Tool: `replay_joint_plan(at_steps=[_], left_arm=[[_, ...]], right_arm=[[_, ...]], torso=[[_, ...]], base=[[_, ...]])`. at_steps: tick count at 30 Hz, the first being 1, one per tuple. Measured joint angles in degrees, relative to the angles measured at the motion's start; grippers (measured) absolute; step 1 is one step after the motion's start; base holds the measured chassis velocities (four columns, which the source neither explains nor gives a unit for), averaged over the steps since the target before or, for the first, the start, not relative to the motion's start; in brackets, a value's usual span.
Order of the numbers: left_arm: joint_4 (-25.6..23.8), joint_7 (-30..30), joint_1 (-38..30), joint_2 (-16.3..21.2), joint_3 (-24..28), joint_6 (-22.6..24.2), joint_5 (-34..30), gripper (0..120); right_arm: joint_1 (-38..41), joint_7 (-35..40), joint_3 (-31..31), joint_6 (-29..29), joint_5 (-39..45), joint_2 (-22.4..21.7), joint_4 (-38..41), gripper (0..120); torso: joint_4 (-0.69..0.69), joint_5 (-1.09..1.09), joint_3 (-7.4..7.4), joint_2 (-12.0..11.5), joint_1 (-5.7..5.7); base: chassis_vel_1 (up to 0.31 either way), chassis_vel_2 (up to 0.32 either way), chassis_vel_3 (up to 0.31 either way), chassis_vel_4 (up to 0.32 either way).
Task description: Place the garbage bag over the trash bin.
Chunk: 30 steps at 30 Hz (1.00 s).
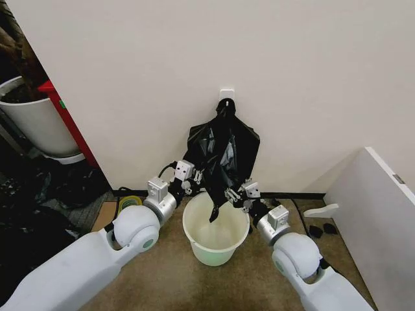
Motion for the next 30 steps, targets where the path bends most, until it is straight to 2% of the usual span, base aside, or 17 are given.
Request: replay_joint_plan(at_steps=[4, 5, 6, 10, 16, 23, 27, 28, 30], left_arm=[[-0.5, 0.1, 0.1, 0.3, 0.1, 0.1, -0.1, 0], [-0.5, 0.1, 0.1, 0.3, 0.1, 0.1, -0.1, 0], [-0.6, 0.1, 0.3, 0.3, 0.1, 0.1, -0.1, 0], [-0.6, 0.1, 0.7, 0.3, 0.1, 0.1, 0.0, 0], [-0.5, 0.2, 1.0, 0.2, -0.7, 0.0, 0.0, 0], [1.1, 0.0, 6.0, -0.1, -6.2, -0.7, -0.4, 3], [0.8, 0.7, 11.2, -0.2, -10.9, -1.8, -0.2, 22], [0.8, 0.7, 11.2, -0.2, -10.9, -1.8, -0.2, 22], [-0.6, 1.3, 13.4, -0.4, -13.1, -2.6, -0.1, 31]], right_arm=[[1.2, 0.4, -0.5, -0.5, -0.2, 0.3, -1.1, 17], [1.2, 0.4, -0.5, -0.5, -0.2, 0.3, -1.1, 17], [1.3, 0.5, -0.5, -0.7, -0.1, 0.2, -1.1, 11], [1.2, 0.6, -0.6, -0.9, 0.0, -0.1, -1.1, 0], [0.8, 0.7, -0.5, -1.1, 1.2, -0.1, -0.7, 0], [-2.8, 1.3, 4.0, -0.4, 8.4, 0.4, 5.6, 0], [-5.6, 1.3, 5.7, -0.1, 9.5, 0.0, 10.5, 0], [-5.6, 1.3, 5.7, -0.1, 9.5, 0.0, 10.5, 0], [-6.1, 1.3, 6.0, 0.0, 9.1, 0.0, 12.3, 0]], torso=[[0.01, 0.0, 0.0, 0.0, 0.0], [0.01, 0.0, 0.0, 0.0, 0.0], [0.01, 0.0, 0.0, 0.0, 0.0], [0.01, 0.0, -0.01, 0.0, 0.0], [0.0, 0.01, -0.01, 0.0, 0.0], [0.0, 0.0, 0.0, 0.0, 0.0], [0.01, -0.01, -0.01, 0.0, 0.0], [0.01, -0.01, -0.01, 0.0, 0.0], [0.01, 0.0, -0.01, 0.0, 0.0]], base=[[0.0, 0.0, 0.0, 0.0], [0.0, 0.0, 0.0, 0.0], [0.0, 0.0, 0.0, 0.0], [0.0, 0.0, 0.0, 0.0], [0.0, 0.0, 0.0, 0.0], [0.0, 0.0, 0.0, 0.0], [0.0, 0.0, 0.0, 0.0], [0.0, 0.0, 0.0, 0.0], [0.0, 0.0, 0.0, 0.0]])
